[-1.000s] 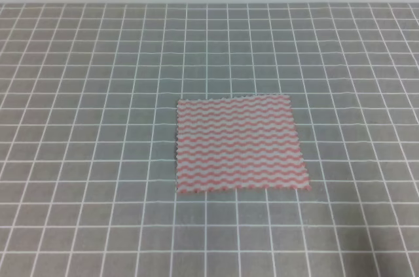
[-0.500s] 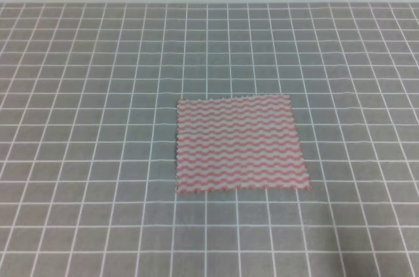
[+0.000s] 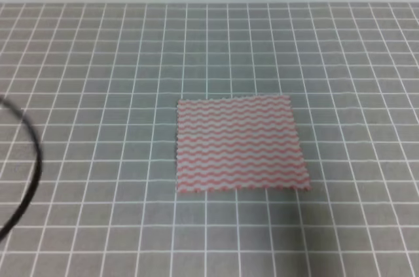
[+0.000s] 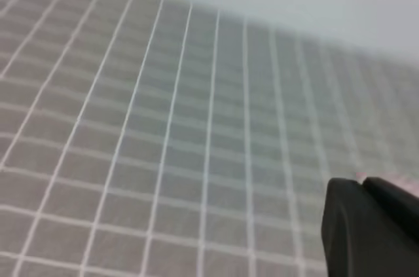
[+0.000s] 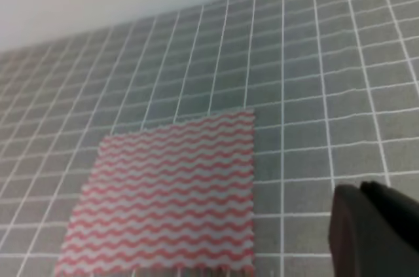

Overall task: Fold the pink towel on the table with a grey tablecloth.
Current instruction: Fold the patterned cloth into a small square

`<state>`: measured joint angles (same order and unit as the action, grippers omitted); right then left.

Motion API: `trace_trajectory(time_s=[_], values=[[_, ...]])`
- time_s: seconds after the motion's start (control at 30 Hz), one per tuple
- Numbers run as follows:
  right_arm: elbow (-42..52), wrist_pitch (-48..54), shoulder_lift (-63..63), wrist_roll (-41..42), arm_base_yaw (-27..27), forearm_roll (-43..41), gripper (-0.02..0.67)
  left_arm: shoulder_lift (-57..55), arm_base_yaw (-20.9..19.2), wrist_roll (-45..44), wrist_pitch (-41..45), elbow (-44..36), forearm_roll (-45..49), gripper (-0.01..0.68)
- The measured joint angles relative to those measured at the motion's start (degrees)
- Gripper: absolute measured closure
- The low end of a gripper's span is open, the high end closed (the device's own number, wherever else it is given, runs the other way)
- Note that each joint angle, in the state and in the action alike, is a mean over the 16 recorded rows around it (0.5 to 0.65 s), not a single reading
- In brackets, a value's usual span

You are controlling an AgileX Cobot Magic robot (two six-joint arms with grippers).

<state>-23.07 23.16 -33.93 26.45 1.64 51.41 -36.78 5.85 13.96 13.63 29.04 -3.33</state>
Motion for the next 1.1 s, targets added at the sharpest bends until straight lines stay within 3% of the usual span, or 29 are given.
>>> trace_trajectory(time_s=[0.3,0.53,0.77,0.9,1.1], values=[[-18.56,14.39,-26.81,2.89,2.62,-9.9,0.666,-18.48,6.99,-8.77,4.53,9.07,0.4,0.673],[-28.92,21.24,-42.79,-9.05,10.85,-26.98,0.665,-27.45,15.04,-10.54,-0.11,10.31,0.27,0.673],[-36.16,22.61,-53.75,-22.39,18.42,-41.81,0.639,-32.15,19.05,-10.54,-4.62,10.31,0.24,0.673],[-38.53,21.8,-58.01,-25.3,19.64,-43.26,0.575,-33.16,19.57,-10.51,-6.15,10.3,0.22,0.673],[-39.94,19.23,-62.8,-24.41,19.68,-38.56,0.47,-33.5,19.61,-10.47,-7.3,10.3,0.22,0.673]])
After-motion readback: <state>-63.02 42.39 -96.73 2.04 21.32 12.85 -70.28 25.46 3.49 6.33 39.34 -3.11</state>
